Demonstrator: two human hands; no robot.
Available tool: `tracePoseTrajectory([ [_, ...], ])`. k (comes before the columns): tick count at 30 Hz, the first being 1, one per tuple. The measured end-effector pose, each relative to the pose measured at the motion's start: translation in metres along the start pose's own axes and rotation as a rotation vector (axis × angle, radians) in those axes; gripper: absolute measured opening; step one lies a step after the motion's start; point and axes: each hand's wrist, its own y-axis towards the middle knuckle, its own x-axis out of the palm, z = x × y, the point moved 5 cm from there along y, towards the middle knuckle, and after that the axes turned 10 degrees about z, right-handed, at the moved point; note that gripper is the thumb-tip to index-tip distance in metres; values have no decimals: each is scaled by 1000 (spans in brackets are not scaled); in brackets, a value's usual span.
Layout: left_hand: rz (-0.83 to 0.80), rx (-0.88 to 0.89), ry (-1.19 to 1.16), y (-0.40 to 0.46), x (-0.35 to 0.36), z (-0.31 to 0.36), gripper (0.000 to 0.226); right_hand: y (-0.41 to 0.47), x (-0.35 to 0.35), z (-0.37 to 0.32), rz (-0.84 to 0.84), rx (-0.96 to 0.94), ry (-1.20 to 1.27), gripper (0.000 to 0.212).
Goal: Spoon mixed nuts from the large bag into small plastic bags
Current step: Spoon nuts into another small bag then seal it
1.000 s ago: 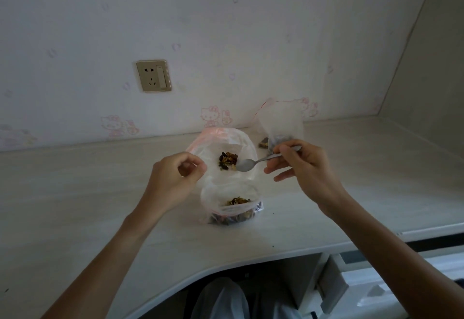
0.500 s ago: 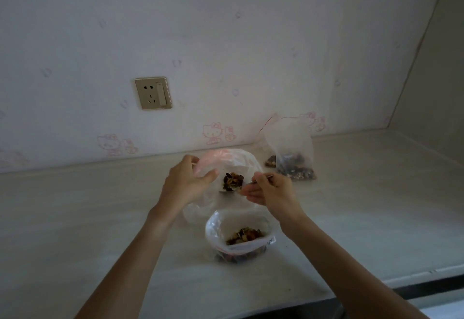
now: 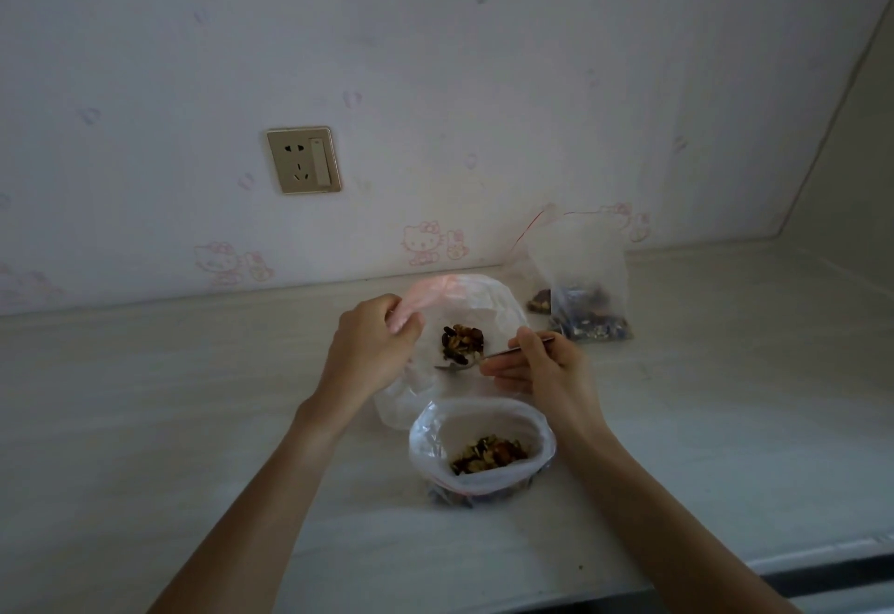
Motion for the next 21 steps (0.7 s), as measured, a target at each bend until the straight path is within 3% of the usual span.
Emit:
tracePoseTrajectory([
  [9, -6, 17, -20, 0, 0, 5, 29, 5, 1, 9, 57, 42, 24, 30],
  [21, 9, 31, -63, -1, 1, 0, 34, 6, 2, 9, 34, -76, -116, 15],
])
